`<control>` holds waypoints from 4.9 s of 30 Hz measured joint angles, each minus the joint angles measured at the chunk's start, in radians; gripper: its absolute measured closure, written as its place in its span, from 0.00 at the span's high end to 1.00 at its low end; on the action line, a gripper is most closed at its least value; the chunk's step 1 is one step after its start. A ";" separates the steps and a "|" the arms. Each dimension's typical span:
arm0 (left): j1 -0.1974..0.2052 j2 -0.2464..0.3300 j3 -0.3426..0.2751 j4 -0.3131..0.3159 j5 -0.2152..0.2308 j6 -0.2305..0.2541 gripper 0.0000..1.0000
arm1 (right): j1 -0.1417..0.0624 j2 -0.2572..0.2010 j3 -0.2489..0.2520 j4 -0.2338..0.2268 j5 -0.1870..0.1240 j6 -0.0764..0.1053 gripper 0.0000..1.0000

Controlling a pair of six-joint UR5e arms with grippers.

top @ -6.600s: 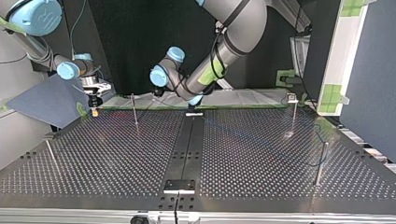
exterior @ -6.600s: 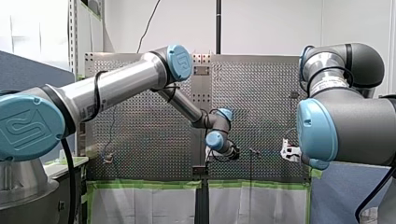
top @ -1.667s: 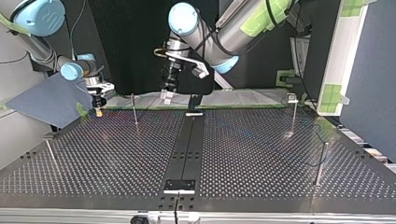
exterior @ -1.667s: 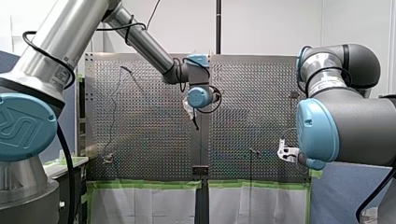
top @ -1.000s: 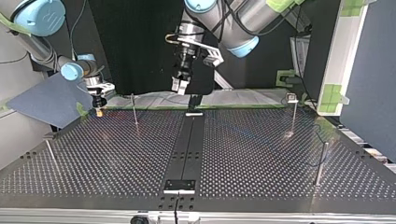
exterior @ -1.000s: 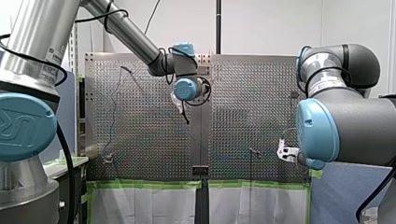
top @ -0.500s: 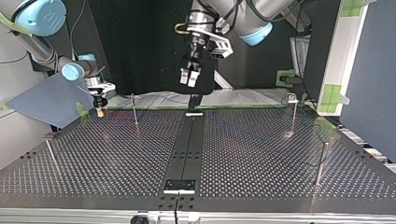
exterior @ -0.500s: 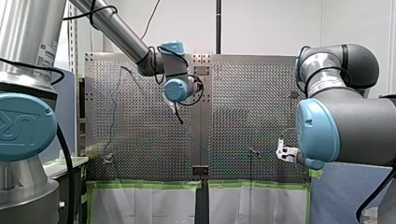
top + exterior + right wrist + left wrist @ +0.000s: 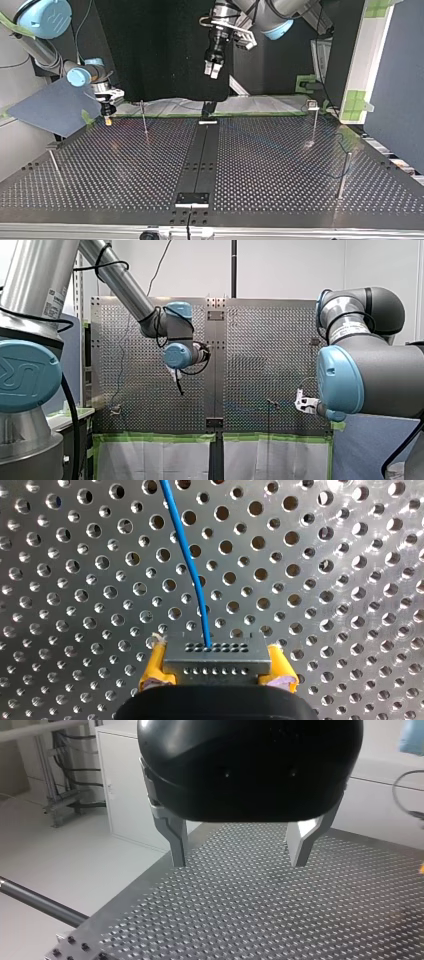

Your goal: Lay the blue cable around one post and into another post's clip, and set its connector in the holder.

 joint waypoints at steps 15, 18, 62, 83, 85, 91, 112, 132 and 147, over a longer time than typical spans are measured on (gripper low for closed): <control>0.006 -0.003 -0.121 0.032 0.009 -0.001 1.00 | -0.004 0.000 -0.010 0.005 0.007 -0.005 0.00; 0.006 -0.004 -0.147 0.030 0.009 0.000 1.00 | -0.008 0.000 -0.011 0.006 0.018 -0.012 0.00; 0.032 -0.004 -0.413 0.208 0.029 0.023 1.00 | 0.040 -0.171 -0.024 0.149 0.135 -0.048 0.00; 0.067 -0.003 -0.399 0.184 0.056 0.024 1.00 | 0.083 -0.335 0.054 0.279 0.221 -0.101 0.00; 0.070 -0.003 -0.396 0.179 0.059 0.025 1.00 | 0.082 -0.351 0.070 0.271 0.224 -0.100 0.00; 0.079 -0.003 -0.394 0.172 0.060 0.025 1.00 | 0.091 -0.392 0.118 0.272 0.244 -0.102 0.00; 0.093 -0.003 -0.393 0.170 0.064 0.018 1.00 | 0.106 -0.562 0.192 0.388 0.272 -0.076 0.00; 0.107 -0.003 -0.392 0.151 0.080 0.025 1.00 | 0.087 -0.695 0.205 0.426 0.275 -0.051 0.00; 0.118 -0.003 -0.393 0.134 0.080 0.035 1.00 | 0.052 -0.696 0.208 0.450 0.320 -0.088 0.00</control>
